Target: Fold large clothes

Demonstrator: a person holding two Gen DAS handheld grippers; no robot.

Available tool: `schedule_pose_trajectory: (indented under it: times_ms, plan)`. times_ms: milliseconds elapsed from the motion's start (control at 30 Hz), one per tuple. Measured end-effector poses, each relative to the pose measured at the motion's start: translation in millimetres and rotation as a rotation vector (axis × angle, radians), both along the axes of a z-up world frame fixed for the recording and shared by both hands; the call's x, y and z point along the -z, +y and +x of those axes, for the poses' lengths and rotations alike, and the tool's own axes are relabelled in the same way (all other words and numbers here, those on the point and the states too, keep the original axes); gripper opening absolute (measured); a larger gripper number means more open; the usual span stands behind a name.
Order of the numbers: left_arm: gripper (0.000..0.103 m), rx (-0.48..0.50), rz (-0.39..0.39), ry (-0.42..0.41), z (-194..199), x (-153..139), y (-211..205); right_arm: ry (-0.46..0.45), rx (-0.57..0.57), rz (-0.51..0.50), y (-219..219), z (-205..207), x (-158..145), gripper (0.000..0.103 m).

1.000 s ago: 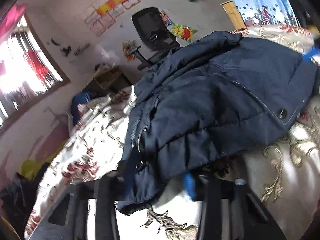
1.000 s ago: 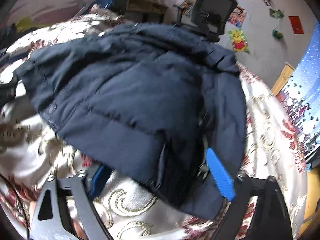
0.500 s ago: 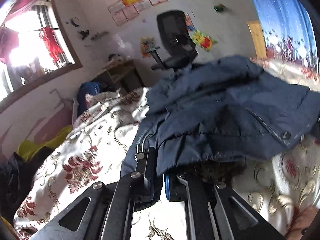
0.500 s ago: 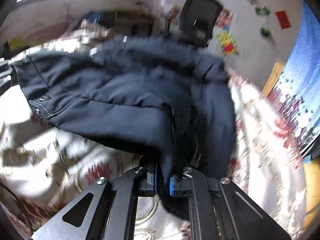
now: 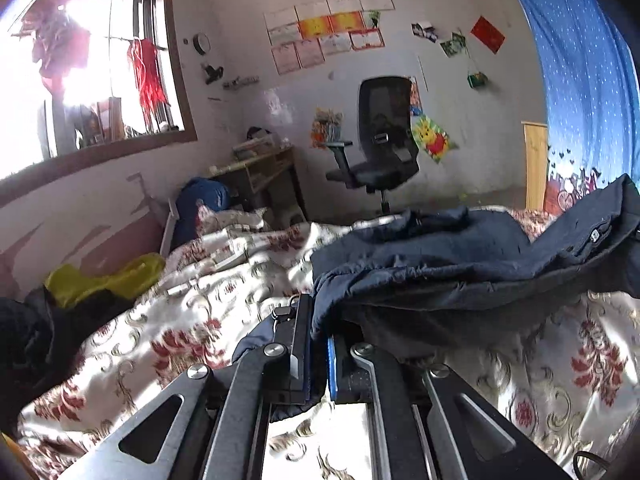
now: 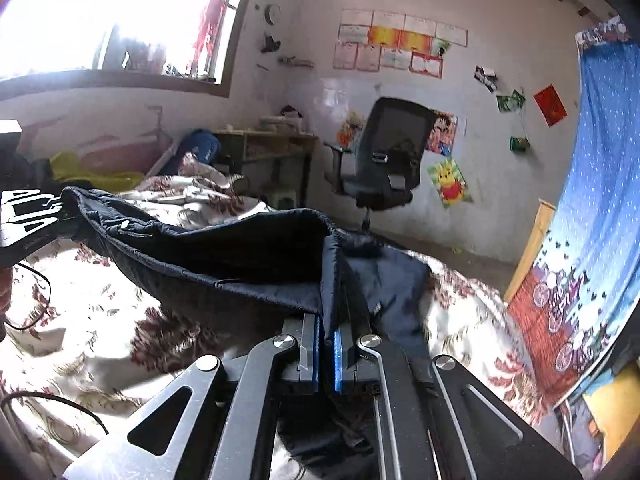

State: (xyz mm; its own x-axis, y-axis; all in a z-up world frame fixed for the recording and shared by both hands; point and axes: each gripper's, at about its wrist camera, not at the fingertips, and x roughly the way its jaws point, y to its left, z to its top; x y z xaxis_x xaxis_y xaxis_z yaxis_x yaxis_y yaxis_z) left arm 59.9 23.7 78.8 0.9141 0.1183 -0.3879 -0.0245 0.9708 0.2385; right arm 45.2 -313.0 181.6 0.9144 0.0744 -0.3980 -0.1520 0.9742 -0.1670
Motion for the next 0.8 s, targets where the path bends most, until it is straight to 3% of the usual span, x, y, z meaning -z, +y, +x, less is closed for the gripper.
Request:
schedule_pose_trajectory:
  times_ms: [133, 400, 567, 800]
  plan:
    - [0.006, 0.000, 0.020, -0.040, 32.7, -18.3, -4.4, 0.018, -0.009, -0.014, 1.9, 33.8, -21.8, 0.004]
    - [0.006, -0.032, 0.038, -0.053, 142.7, -39.4, -16.9, 0.076, -0.006, -0.036, -5.8, 159.1, -48.0, 0.004]
    - [0.006, -0.034, 0.074, -0.032, 212.7, -36.5, -28.1, 0.130, 0.009, -0.030, -11.9, 228.0, -38.8, 0.004]
    - [0.006, -0.057, 0.117, -0.016, 280.3, -18.5, -42.3, 0.149, 0.028, -0.051, -9.5, 302.8, -9.3, 0.004]
